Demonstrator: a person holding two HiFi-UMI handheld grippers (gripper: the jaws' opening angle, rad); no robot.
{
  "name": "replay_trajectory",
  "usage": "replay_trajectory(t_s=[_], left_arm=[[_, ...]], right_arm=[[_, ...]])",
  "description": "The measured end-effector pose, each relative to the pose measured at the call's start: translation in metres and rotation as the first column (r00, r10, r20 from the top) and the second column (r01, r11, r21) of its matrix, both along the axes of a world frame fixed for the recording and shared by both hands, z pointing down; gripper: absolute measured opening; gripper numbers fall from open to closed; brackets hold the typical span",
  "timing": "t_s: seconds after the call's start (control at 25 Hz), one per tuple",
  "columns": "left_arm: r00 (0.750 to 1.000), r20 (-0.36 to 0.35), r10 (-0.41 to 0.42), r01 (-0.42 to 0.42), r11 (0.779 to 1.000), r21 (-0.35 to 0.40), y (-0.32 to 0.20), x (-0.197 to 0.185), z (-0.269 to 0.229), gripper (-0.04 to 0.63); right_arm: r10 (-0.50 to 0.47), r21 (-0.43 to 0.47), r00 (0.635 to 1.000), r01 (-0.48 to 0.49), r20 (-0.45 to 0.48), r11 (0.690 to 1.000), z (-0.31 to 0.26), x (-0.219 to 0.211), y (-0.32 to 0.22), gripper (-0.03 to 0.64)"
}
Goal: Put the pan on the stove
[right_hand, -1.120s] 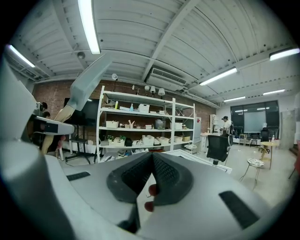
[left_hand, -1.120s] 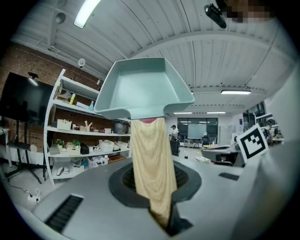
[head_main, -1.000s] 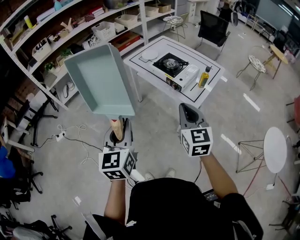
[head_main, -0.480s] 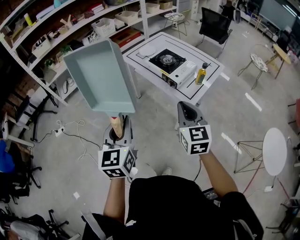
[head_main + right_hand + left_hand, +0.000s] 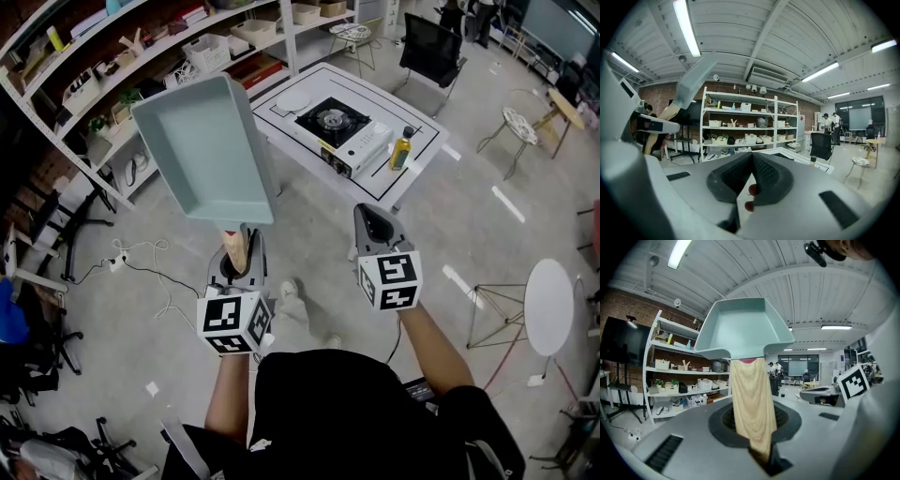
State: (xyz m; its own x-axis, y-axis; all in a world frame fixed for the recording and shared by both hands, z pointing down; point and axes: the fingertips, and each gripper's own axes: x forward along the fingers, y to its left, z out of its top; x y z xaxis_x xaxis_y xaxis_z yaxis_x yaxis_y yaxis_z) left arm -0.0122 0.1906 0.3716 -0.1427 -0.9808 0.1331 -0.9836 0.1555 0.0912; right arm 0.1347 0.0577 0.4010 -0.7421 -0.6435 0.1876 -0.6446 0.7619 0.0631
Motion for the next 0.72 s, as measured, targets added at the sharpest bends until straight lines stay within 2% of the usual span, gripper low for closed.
replay_trajectory(t_s=[0.32,0.72], left_arm=[[1.000,0.001,0.008,-0.008,1.000,-0.005,-0.030,-0.014,0.009,0.058],[1.000,-0.005,0.012,-0.012,1.000,-0.009,-0.087,-0.065,0.012,0.058]], right_arm=[[-0.018,-0.002,1.000,0.018,-0.011,1.000,0.008,-0.019,-0.024,0.002],[-0.029,-0.003,0.999,0.029,-0.025,1.000,0.011,-0.071,-0.079,0.002]])
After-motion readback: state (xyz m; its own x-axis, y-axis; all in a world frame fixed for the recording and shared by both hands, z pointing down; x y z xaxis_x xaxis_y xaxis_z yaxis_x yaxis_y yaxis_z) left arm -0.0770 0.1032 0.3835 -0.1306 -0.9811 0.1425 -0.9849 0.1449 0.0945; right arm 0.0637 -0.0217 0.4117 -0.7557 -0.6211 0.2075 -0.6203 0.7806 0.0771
